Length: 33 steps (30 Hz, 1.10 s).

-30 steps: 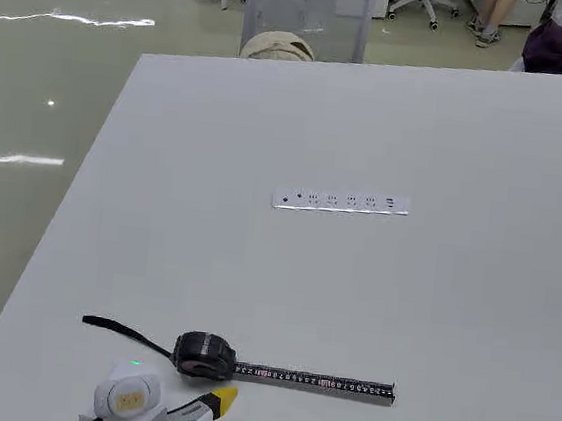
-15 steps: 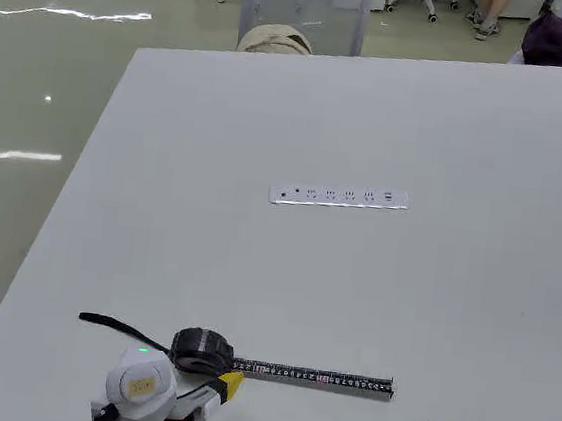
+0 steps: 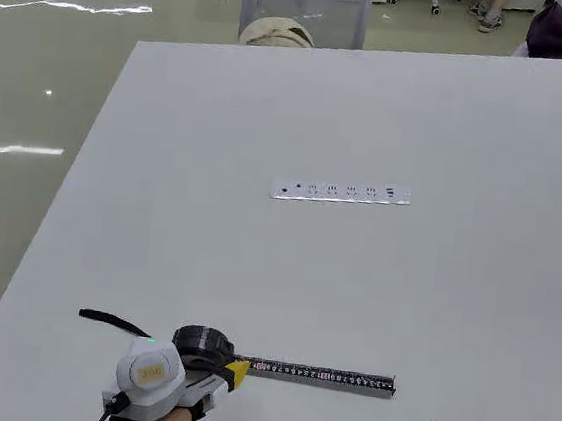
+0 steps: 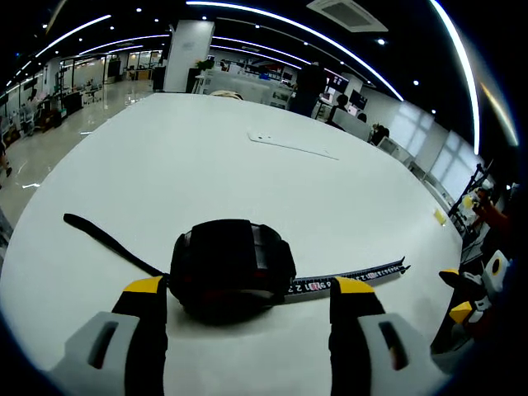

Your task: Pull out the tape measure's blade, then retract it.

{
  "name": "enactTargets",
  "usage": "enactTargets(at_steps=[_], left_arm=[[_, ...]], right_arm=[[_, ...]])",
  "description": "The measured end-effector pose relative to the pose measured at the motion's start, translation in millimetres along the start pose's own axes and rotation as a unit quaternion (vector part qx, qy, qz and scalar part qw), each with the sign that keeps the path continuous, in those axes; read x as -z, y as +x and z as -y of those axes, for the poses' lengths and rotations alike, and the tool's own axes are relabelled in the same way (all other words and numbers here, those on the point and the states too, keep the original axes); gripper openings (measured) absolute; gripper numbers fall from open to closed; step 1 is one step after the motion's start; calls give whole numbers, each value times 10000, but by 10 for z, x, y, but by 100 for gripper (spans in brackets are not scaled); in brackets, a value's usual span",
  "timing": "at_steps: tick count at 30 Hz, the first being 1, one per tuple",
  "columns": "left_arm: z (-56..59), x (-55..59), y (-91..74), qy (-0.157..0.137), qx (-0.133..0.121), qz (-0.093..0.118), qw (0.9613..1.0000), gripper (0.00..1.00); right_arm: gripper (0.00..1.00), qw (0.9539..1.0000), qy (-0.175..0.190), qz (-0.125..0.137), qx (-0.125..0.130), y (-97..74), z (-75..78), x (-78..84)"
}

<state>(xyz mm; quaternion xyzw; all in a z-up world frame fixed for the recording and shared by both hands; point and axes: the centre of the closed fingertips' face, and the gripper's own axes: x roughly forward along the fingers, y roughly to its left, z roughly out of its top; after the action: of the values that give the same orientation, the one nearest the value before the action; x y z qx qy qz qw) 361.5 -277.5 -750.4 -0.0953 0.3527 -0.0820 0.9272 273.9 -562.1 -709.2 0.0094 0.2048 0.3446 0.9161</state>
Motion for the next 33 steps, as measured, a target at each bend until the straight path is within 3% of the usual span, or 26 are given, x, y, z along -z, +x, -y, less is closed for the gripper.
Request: enactTargets(at_steps=[8, 33], left_arm=[[-14, 38, 68, -63, 20, -85, 9999, 77], [-26, -2, 126, -126, 5, -80, 9999, 77]], right_arm=[[59, 10000, 95, 3, 2, 4, 16, 26], [57, 9997, 243, 16, -67, 36, -4, 19]])
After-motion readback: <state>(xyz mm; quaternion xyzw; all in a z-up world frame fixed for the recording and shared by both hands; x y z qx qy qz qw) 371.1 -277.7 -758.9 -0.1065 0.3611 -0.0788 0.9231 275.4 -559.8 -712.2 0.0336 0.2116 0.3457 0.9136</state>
